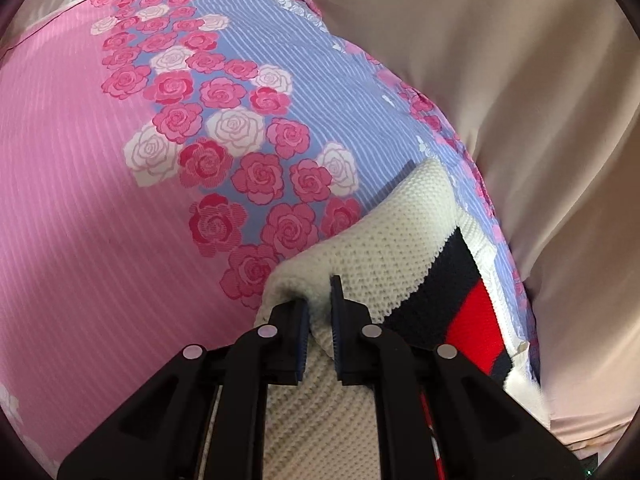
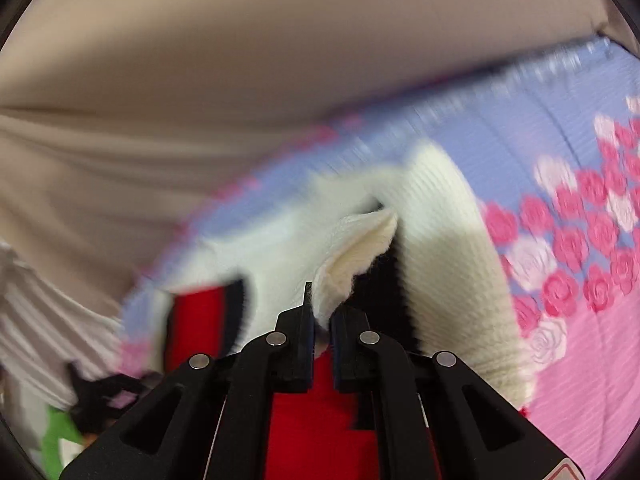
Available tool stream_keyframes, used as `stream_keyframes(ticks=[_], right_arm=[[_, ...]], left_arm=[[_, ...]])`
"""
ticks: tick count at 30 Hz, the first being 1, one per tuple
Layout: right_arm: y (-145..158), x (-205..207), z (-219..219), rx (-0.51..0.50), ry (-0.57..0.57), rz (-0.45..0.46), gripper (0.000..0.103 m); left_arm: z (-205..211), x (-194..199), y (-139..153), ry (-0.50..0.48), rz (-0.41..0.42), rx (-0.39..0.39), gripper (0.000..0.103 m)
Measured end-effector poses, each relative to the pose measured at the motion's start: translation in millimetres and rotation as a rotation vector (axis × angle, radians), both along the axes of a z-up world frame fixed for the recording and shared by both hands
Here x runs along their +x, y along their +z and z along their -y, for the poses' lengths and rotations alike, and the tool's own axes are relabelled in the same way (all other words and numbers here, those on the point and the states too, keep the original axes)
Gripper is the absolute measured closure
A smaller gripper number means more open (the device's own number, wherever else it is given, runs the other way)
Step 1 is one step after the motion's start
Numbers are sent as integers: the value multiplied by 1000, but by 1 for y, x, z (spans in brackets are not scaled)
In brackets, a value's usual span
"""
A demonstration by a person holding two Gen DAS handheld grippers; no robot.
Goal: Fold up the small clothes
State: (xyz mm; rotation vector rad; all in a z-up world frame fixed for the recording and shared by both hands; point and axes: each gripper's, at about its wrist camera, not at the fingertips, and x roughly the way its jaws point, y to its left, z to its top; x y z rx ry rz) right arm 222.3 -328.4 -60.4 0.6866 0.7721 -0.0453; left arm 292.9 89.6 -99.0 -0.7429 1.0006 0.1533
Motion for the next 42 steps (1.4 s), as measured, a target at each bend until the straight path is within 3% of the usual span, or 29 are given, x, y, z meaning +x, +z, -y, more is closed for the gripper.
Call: stream_keyframes(ticks=[1,4,7,9,10,11,12,16,19,21,24,28,30,31,32,33,34,36,39,42], right_arm=[[-8,5,-1,-47,8,-39,97],[-52,17,7,-57,27,-231,97],[-17,0,0,-63,26,-135,95],[4,-23,0,-88,31,-108,91],[10,-38,-2,-111,31,-115,83],[10,-56,-1,-126,38,-143,78],[9,-72,-2,-136,43,-174,69],[-19,-164,-10,-168,86,-343,66],[-42,-237,-16,-99,136,-484,64],[-51,-263,-27,-46,161,-528,63],[-55,-285,-45,34,209,-498,49],[-59,-282,-62,28,268,-409,31],[-56,-278,-67,22,265,-367,34],[-55,-275,-68,20,262,-352,47],[-56,-271,-69,6,259,-351,59],[-56,-265,-69,-6,258,-360,90],[-57,-262,-66,8,261,-373,89],[-43,-260,-56,35,231,-324,90],[-4,-274,-39,-11,203,-263,91],[18,-302,-21,-50,184,-269,91]], left_arm=[[2,1,0,-6,0,13,94],[7,2,2,-27,0,55,92],[-1,-7,7,-54,31,-23,89],[-13,-22,13,-83,42,-76,75],[-19,-33,16,-95,25,-58,54],[-24,-42,18,-106,16,-40,46],[-31,-59,20,-132,13,-21,45],[-52,-132,11,-235,-79,7,44],[-57,-185,2,-268,-131,9,44],[-55,-214,0,-286,-127,-8,44],[-44,-236,-1,-324,-122,-50,44],[-38,-239,-2,-302,-111,-76,44],[-41,-237,-3,-269,-118,-108,44],[-43,-236,-3,-254,-124,-119,51],[-44,-235,-4,-248,-130,-119,70],[-44,-232,-2,-255,-148,-108,80],[-43,-231,0,-262,-162,-97,96],[-42,-236,15,-274,-147,-82,96],[-37,-253,44,-319,-106,-57,96],[-35,-284,49,-369,-133,-80,96]])
